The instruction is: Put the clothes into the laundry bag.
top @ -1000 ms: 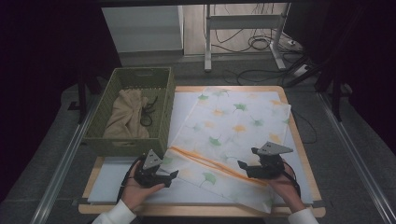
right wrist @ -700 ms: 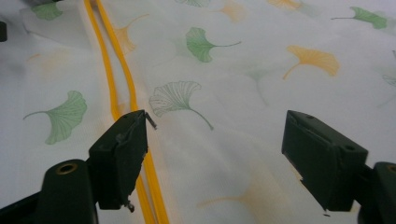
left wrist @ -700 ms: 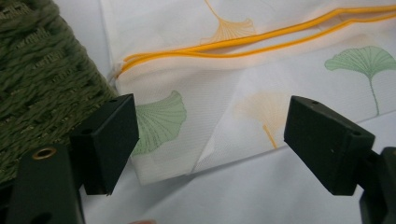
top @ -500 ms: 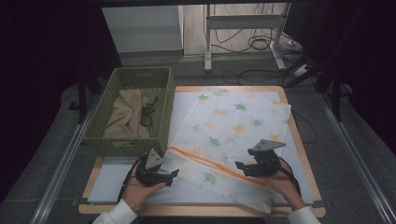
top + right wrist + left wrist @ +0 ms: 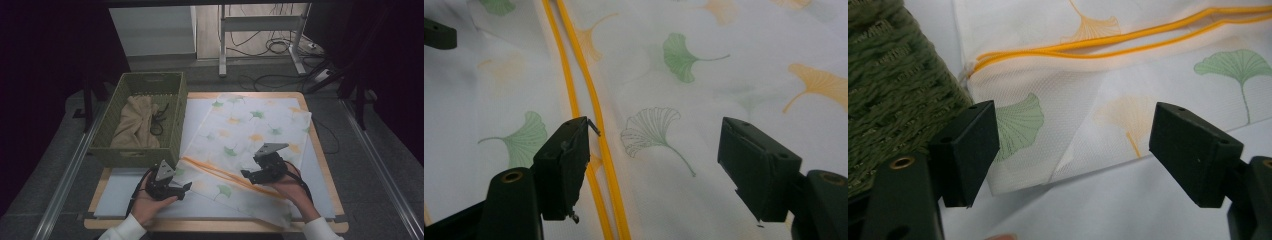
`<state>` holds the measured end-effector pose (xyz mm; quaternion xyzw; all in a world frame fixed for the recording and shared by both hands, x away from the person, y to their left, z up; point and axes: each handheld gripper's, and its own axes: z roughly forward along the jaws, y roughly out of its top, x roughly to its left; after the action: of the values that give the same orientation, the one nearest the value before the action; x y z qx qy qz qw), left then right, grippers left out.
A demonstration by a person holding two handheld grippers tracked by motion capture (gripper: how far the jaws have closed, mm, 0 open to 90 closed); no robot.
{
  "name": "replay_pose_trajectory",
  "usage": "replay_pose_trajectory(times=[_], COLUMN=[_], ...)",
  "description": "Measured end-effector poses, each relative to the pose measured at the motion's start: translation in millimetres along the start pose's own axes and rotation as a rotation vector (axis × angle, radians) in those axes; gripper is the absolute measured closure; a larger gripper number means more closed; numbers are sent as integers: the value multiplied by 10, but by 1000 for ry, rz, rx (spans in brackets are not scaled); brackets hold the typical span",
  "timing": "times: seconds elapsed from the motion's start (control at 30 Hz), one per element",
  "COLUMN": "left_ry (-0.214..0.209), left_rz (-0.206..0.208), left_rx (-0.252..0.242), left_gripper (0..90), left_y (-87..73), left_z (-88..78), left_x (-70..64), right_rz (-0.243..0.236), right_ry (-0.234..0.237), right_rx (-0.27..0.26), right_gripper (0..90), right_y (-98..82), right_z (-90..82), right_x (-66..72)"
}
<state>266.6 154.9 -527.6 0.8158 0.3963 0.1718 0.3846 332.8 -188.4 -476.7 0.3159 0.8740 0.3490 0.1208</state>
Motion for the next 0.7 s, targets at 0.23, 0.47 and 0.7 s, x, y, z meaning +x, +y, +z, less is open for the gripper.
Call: replay_pose_trajectory(times=[0.23,0.47,0.7], left_ry=[6,-5,11], left_rz=[9,13,-16], left_rx=[-13,-8,-4], left_gripper=[196,195,195], left_y=[19,10,-14], left_z=[-34,-23,-28], left_x=[-28,-47,-8], right_rz=[-29,-70,-86], right_ry=[-7,2,21], right_rx=[43,89,107], right_gripper=[301,303,339], right_y=[119,246,390], right_z=[70,194,352], right_x=[59,120,120])
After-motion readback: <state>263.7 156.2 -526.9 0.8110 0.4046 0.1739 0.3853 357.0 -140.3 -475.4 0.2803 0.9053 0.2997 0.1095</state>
